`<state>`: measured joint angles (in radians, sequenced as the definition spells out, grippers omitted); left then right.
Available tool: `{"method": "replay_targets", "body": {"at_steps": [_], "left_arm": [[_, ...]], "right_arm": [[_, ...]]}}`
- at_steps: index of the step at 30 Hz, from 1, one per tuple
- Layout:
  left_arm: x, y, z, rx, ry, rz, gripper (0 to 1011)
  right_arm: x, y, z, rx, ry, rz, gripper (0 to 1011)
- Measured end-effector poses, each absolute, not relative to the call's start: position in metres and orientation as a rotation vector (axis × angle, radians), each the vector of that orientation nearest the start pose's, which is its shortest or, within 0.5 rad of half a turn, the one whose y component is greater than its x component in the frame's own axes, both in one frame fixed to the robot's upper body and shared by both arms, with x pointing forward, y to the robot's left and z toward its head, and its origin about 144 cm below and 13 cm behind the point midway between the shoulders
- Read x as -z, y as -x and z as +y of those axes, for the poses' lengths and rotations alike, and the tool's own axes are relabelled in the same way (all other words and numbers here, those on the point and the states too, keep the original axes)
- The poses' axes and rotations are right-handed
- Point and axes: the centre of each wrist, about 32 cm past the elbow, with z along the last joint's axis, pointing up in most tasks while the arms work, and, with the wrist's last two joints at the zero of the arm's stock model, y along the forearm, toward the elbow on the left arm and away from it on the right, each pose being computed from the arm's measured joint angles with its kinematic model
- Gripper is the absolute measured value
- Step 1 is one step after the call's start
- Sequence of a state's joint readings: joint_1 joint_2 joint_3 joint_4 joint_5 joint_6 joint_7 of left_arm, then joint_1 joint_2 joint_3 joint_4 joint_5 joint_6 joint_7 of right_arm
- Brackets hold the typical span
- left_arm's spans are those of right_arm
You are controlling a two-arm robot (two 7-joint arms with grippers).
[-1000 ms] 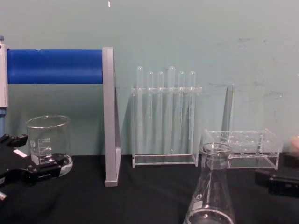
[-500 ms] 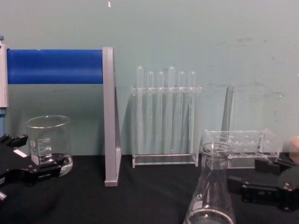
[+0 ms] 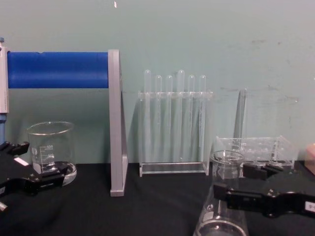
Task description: Grasp the erlenmeyer flask with one hand, shake it three times, then place it back.
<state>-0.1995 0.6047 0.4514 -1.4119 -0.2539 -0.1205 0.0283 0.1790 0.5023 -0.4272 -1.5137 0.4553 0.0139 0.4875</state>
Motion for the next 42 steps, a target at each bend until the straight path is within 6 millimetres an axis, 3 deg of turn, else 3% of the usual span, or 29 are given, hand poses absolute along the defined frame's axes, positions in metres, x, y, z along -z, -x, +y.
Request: {"method": "replay_targets", "body": {"at_steps": [18, 42], "left_arm": [[-1.14, -0.489, 0.31, -1.248, -0.305, -0.285, 1001], [-1.14, -0.489, 0.31, -1.248, -0.304, -0.285, 1001]], "right_arm": [[-1.151, -0.499, -0.247, 0.749, 0.089, 0.022, 1000], [-1.147, -0.501, -0.243, 0.76, 0.071, 0.009, 1000]]}}
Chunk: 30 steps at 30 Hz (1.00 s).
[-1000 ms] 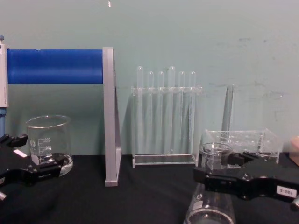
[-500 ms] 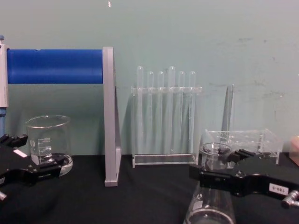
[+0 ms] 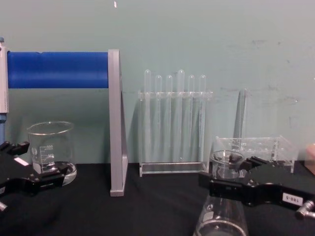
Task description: Grasp the erlenmeyer flask with one hand, shake it three times, then place it back.
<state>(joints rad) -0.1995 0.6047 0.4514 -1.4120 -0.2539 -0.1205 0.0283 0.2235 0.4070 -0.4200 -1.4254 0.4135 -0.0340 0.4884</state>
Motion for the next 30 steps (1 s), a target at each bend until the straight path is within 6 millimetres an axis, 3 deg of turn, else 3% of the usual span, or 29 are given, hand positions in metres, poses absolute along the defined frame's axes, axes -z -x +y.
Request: {"method": "replay_targets", "body": {"at_steps": [11, 19, 30], "left_arm": [[-1.1398, -0.4886, 0.3097, -1.248, -0.305, -0.285, 1001], [-1.1398, -0.4886, 0.3097, -1.248, -0.305, -0.285, 1001], [-1.1398, -0.4886, 0.3097, -1.248, -0.304, -0.285, 1001]], "right_arm": [[-1.1469, -0.5009, -0.2429, 0.76, 0.072, 0.009, 1000], [-1.1468, -0.5008, -0.243, 0.76, 0.072, 0.01, 823], [-1.1471, -0.5008, -0.2429, 0.76, 0.071, 0.009, 461]]}}
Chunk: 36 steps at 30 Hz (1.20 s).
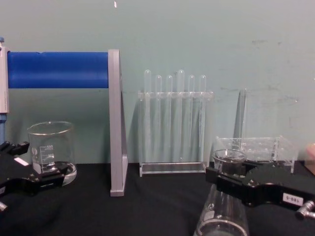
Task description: Grasp the erlenmeyer flask with one hand, shake it three times, then place it back.
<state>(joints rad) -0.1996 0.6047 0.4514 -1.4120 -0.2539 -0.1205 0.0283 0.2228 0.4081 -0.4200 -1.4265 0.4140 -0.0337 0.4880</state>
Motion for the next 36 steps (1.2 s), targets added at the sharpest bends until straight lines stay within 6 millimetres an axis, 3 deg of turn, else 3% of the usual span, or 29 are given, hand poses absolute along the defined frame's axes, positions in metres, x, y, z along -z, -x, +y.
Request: {"method": "replay_targets", "body": {"at_steps": [8, 24, 36], "left_arm": [[-1.14, -0.489, 0.31, -1.248, -0.304, -0.285, 1001], [-1.14, -0.489, 0.31, -1.248, -0.305, -0.285, 1001], [-1.14, -0.489, 0.31, -1.248, -0.305, -0.285, 1001]], "right_arm": [[-1.149, -0.5, -0.243, 0.761, 0.076, 0.007, 450], [-1.188, -0.491, -0.242, 0.79, 0.073, -0.012, 450], [-1.197, -0.488, -0.243, 0.803, 0.047, -0.023, 450]]}}
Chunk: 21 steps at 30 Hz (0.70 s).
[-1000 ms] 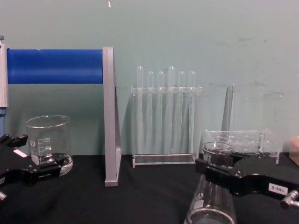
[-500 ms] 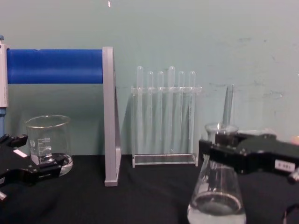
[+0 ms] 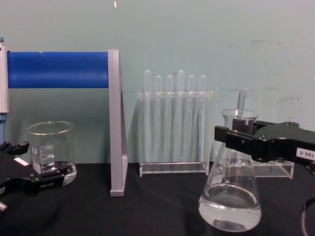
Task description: Grasp the erlenmeyer flask with one hand, shake it three times, then place it back.
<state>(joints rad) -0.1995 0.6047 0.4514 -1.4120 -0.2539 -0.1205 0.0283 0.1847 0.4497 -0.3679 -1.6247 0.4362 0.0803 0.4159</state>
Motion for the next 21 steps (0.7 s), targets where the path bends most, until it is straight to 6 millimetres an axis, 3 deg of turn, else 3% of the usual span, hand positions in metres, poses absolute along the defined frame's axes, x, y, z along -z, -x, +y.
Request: {"method": "replay_targets", "body": {"at_steps": [14, 21], "left_arm": [[-1.14, -0.489, 0.31, -1.248, -0.305, -0.285, 1001], [-1.14, -0.489, 0.31, -1.248, -0.304, -0.285, 1001]], "right_arm": [[-1.196, -0.489, -0.241, 0.812, 0.047, -0.017, 450], [-1.197, -0.483, -0.223, 0.758, 0.043, -0.023, 450]]}}
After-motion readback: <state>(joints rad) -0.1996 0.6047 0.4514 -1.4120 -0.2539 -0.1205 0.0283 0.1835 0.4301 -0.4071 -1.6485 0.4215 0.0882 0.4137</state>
